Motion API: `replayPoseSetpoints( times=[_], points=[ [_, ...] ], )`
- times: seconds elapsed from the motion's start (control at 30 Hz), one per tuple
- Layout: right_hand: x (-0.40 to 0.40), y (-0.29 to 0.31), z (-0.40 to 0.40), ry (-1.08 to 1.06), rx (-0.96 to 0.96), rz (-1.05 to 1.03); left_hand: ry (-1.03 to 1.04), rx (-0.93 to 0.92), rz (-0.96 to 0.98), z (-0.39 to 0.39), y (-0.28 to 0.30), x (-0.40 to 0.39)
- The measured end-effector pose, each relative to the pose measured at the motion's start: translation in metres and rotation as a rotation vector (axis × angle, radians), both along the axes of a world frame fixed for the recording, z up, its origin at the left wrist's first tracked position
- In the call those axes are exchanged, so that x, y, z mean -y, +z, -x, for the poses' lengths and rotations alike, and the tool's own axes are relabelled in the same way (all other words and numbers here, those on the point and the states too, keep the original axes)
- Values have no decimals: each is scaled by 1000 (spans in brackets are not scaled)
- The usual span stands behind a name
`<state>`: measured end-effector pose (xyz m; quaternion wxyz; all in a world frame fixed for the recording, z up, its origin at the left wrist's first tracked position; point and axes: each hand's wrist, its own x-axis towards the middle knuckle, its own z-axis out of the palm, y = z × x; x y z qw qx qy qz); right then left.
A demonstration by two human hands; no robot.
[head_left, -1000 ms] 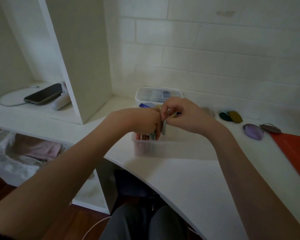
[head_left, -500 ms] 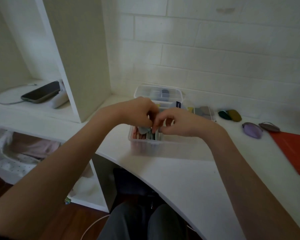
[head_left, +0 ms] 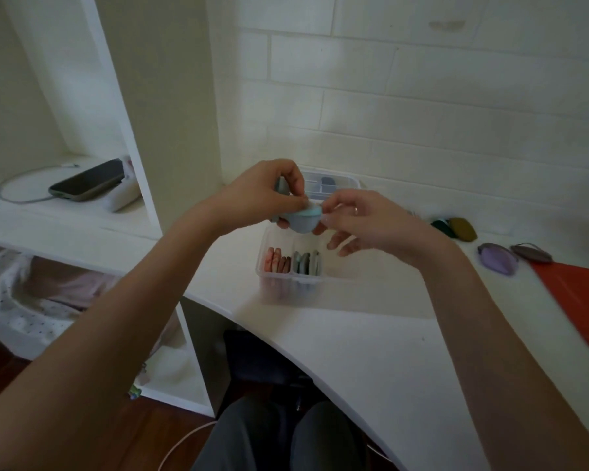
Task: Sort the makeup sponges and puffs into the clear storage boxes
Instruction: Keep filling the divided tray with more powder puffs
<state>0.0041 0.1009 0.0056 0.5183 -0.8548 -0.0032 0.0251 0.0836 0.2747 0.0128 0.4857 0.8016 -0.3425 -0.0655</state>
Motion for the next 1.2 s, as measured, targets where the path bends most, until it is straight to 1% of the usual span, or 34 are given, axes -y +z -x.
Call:
replayPoseSetpoints(
  times=[0.03,0.1,0.17,0.27,0.33,0.43,0.57,0.67,0.8,0.87,0.93,1.1,1.2],
  points=[
    [-1,0,1,-1,-46,-105,-3,-5,27,1,0,1],
    [-4,-3,1,-5,-56,-197,-25,4,32,3,0,2],
    [-6,-6,-1,-26,43,-220,-28,46,15,4,-3,4],
    [1,-5,-2,-83,193,-227,82,136,27,1,-8,3],
    [9,-2,-2,-85,245,-220,102,194,-62,1,-10,1],
    [11,1,0,-51,271,-168,-49,142,-216,9,-13,3],
    [10,2,1,-26,304,-22,-180,71,-249,14,-21,9],
    [9,0,1,22,309,-5,-211,43,-278,13,-27,11],
    [11,-2,-2,66,367,69,-230,114,-281,15,-37,9],
    [12,-2,-2,75,362,41,-252,149,-274,15,-43,8],
    [13,-3,-2,89,329,10,-260,213,-321,13,-46,7],
    [11,-4,-1,168,259,19,-275,340,-469,8,-49,7],
    [4,-6,-1,214,277,52,-246,287,-412,9,-50,7]
  ],
)
